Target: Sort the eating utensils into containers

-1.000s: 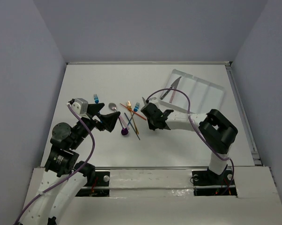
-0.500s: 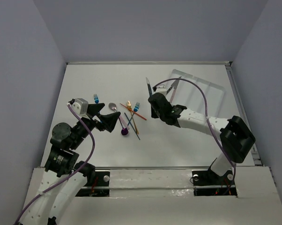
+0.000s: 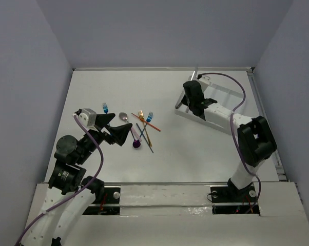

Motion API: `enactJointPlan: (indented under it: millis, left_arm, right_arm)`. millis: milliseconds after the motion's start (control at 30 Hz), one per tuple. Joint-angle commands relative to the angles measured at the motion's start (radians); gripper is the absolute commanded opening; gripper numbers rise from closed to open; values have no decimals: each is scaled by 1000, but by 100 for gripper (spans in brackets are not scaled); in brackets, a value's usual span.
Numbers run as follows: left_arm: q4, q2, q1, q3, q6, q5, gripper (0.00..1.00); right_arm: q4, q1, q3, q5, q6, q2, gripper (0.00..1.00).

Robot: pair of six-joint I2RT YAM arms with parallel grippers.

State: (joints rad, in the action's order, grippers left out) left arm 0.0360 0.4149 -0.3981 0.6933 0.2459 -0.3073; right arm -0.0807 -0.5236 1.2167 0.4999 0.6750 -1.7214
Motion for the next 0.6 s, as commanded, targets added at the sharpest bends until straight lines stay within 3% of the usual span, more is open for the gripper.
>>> enactJointPlan:
  millis: [0,333,433,567]
  left_arm:
    - [-38,-2,-16,2,1,-12,99]
    - [-38,-4,-16,2,1,-6,99]
    - [-38,-2,-16,2,1,-4,99]
    - [-38,-7,-16,2,1,-4,99]
  right_arm:
    - [56,43,67,14,60,-47,0]
    - [67,88,81,-40,110,-119,3]
    - [68,88,73,-50,120,-132,20]
    - [70,88,63,-81,124,-138,29]
